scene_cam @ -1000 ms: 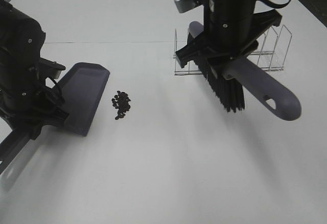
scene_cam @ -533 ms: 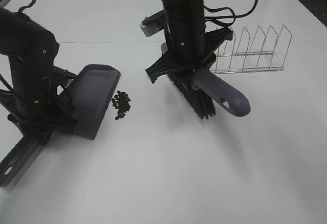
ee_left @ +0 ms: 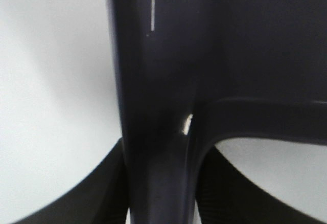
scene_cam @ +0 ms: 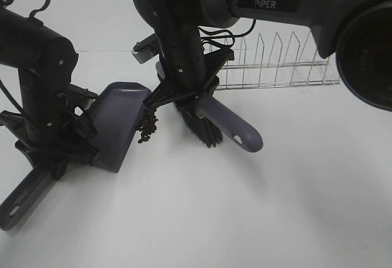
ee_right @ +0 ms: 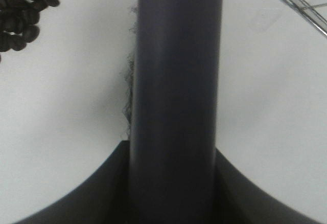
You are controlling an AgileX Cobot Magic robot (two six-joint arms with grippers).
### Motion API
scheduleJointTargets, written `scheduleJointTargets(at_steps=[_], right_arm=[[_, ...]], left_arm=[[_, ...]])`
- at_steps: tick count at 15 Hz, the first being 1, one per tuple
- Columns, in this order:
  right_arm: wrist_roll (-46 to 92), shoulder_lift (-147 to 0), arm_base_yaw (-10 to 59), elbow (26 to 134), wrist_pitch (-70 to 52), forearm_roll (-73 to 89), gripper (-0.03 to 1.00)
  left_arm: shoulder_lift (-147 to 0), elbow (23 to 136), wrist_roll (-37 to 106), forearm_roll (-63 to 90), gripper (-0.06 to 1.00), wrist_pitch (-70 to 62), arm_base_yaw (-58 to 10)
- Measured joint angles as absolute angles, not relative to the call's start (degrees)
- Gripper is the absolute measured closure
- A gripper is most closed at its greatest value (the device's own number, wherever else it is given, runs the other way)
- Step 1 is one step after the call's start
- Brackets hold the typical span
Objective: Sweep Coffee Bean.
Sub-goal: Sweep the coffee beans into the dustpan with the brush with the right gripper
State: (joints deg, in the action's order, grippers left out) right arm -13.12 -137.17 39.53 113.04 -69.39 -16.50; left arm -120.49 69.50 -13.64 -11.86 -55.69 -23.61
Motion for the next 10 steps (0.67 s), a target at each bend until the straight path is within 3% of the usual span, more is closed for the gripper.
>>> scheduleJointTargets(at_steps=[6, 10], right_arm=[[-10.14, -138.31, 39.76, 113.67, -69.16, -8.02, 0.69], [-9.22, -138.94, 39.59, 113.67, -62.68, 0.80, 0.69]], left_arm=[[-122.84, 74.14, -10.89, -10.26, 0.61, -60.73, -23.78], [-122.96, 74.43, -9.68, -7.68, 0.61, -61.02, -23.78]])
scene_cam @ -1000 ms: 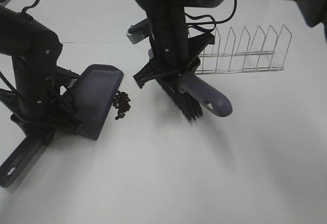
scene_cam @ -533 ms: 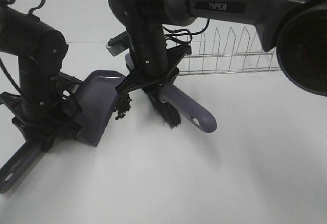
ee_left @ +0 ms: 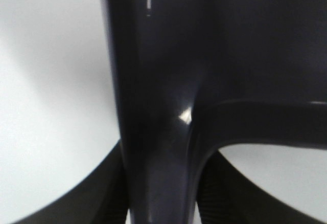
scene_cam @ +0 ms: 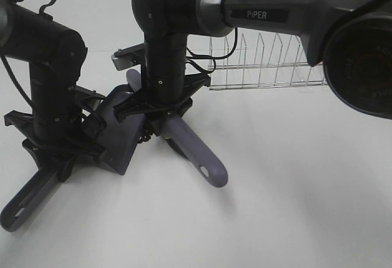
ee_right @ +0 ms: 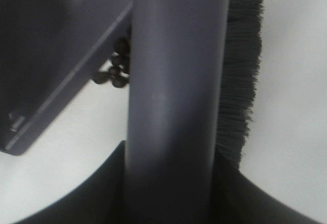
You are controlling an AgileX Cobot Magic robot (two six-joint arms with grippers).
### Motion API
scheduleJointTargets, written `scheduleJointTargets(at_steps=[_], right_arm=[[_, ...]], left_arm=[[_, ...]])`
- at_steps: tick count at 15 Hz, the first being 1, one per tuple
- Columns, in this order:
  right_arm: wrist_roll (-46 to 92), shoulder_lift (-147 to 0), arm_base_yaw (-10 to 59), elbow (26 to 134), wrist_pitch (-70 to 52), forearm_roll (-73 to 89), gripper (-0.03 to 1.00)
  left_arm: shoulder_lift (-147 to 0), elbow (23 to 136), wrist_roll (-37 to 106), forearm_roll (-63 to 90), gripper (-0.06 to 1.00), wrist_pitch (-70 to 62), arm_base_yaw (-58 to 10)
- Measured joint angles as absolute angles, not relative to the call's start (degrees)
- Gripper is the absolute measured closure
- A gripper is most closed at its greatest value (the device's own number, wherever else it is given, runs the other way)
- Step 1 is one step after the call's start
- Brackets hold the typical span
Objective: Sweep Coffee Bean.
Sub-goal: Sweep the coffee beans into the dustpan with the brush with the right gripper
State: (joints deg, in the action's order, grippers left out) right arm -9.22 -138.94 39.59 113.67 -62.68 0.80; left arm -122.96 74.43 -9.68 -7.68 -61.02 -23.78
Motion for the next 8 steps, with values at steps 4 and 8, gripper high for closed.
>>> scheduleJointTargets(at_steps=[4, 8], right_arm=[[-7.16, -138.94, 39.59, 113.50, -53.69, 11.34, 0.69], [-3.72, -139.17, 39.59, 113.62, -50.99, 14.15, 0.69]], left_arm=[[-122.96, 74.43, -9.63, -7.62, 0.61, -61.02, -23.78], [-122.96, 74.43, -9.63, -7.56, 0.61, -61.08, -23.78]])
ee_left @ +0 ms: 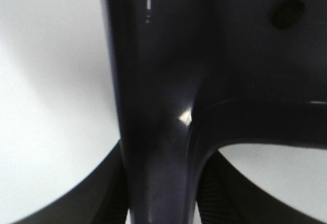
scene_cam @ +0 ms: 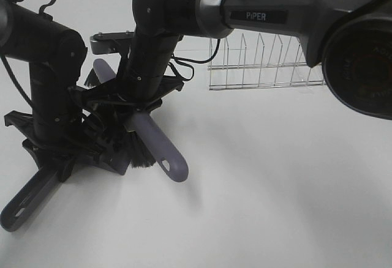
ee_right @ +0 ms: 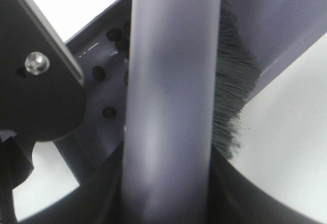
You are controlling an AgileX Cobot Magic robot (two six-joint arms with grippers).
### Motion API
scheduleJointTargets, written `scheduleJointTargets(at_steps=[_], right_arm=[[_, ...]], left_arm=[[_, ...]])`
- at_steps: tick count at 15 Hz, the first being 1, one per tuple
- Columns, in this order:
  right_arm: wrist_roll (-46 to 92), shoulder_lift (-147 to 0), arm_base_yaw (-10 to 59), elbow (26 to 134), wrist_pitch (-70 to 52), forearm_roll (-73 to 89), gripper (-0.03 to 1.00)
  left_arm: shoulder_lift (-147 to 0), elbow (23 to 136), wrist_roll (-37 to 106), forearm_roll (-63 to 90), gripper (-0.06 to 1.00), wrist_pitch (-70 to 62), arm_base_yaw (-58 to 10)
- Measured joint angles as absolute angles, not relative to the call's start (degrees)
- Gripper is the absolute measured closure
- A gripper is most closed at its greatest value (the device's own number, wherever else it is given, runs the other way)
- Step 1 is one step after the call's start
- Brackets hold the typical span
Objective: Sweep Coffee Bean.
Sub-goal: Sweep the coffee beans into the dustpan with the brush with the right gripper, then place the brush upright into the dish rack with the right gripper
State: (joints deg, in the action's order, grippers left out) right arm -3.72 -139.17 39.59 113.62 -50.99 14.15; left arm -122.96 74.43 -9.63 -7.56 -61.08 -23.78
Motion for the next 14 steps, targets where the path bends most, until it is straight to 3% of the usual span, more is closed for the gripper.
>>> scheduleJointTargets(at_steps=[7, 14], right_arm=[[-1.72, -139.69, 39.02, 120.55, -53.17, 13.64, 0.69], [-3.21, -139.11, 39.02, 133.10, -68.41, 1.20, 0.69]], left_arm=[[-122.96, 74.43, -9.28, -7.39, 0.61, -61.08, -23.66], [-122.96, 74.54, -9.63, -6.93, 0.61, -61.08, -23.72]])
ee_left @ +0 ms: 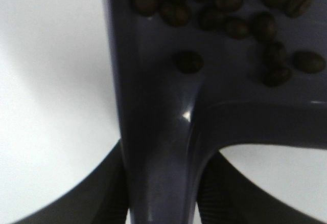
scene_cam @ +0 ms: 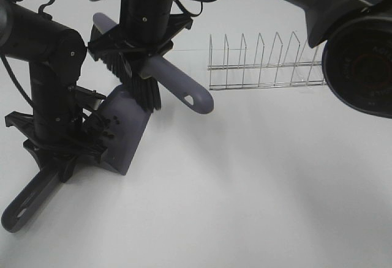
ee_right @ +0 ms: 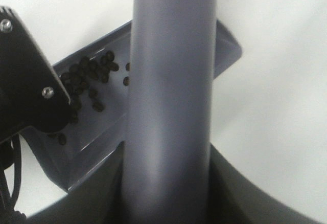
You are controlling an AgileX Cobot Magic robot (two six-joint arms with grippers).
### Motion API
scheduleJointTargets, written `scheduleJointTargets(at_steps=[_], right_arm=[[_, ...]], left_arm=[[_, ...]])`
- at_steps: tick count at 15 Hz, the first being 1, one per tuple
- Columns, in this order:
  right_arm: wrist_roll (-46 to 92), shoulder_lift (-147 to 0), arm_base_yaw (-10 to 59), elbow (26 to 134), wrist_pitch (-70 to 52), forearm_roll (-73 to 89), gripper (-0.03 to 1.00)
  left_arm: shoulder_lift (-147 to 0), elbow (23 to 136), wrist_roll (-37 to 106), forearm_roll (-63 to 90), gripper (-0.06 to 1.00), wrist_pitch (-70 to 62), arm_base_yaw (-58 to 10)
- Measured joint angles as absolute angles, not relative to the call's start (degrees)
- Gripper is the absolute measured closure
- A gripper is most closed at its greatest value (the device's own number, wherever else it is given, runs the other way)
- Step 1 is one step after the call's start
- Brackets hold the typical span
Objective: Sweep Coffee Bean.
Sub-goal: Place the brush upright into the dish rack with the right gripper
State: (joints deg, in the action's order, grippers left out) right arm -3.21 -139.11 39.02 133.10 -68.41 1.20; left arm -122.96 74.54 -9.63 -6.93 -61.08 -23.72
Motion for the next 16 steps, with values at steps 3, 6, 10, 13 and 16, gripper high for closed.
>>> scheduleJointTargets(at_steps=[3, 6, 10, 13, 16], right_arm=[[-6.99, -134.82, 39.08, 135.05, -69.67, -5.67, 0.69], [-6.99, -131.32, 38.96, 135.10, -70.24, -11.40, 0.69], [-7.79, -124.90, 33.69, 127.31, -70.36, -5.79, 0.69], [-7.68, -114.31, 26.18, 114.99, -70.65, 0.00, 0.69], [-6.76, -105.48, 23.26, 101.41, -70.65, -0.86, 0.69]], left_arm=[[-122.96, 74.54, -9.80, -6.93, 0.61, -61.08, -23.72], [-122.96, 74.54, -9.91, -6.93, 0.61, -61.08, -23.78], [-122.96, 74.54, -9.91, -6.93, 0.61, -61.08, -23.78], [-122.96, 74.54, -10.08, -6.88, 0.61, -60.91, -23.78], [-122.96, 74.54, -10.08, -6.82, 0.61, -60.91, -23.78]])
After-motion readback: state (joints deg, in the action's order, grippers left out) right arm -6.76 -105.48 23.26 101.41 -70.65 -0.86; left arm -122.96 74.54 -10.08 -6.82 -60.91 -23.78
